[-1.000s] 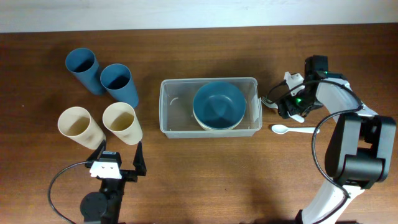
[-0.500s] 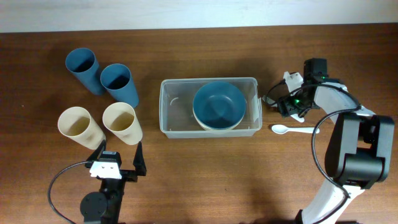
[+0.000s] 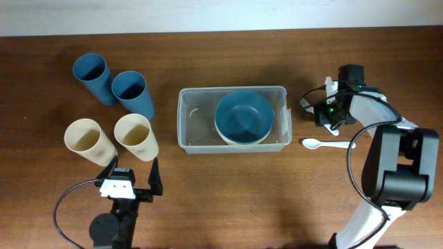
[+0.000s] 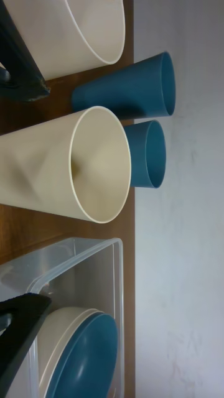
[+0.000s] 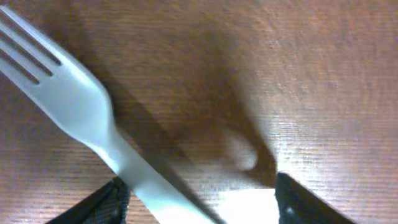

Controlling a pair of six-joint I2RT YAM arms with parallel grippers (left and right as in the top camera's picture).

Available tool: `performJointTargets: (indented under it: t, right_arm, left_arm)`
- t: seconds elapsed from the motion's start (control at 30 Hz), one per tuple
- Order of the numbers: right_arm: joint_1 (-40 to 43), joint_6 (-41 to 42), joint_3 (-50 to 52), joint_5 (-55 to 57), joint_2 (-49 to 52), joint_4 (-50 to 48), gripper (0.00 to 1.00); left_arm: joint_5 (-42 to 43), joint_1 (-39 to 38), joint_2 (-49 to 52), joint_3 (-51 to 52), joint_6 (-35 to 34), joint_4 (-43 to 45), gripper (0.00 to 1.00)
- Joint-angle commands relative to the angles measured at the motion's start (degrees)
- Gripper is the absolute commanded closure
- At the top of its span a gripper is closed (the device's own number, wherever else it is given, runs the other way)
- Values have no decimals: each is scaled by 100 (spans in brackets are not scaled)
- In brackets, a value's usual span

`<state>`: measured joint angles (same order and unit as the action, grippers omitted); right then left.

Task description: Pack container

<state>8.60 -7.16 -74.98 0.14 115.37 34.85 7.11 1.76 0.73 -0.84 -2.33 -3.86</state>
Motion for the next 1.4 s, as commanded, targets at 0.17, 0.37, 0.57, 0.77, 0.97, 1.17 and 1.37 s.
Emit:
performJointTargets:
  t: [0.17,0.37,0.57,0.77,0.97,1.17,1.37]
  right_arm:
    - [4,820,94,-570,52,319,36]
    - [4,1508,94,-573,52,260,42]
    - [4,1521,94,-577,52,313,58]
    - [4,1523,96,-647,52,446,70]
    - [4,1521,96,-708,52,647,79]
    - [4,1519,96,-704,52,756,87]
    - [4,1519,94,-704,52,649,94]
  left_arm:
    - [61,33,-44,33,109,-7,0]
    - [61,33,-44,33,109,-7,0]
    - [61,33,-44,33,109,-7,0]
    - [61,33,-44,33,109,-7,0]
    - [61,33,-44,33,109,-7,0]
    - [61,33,-44,33,109,-7,0]
    - [61,33,-44,33,109,-7,0]
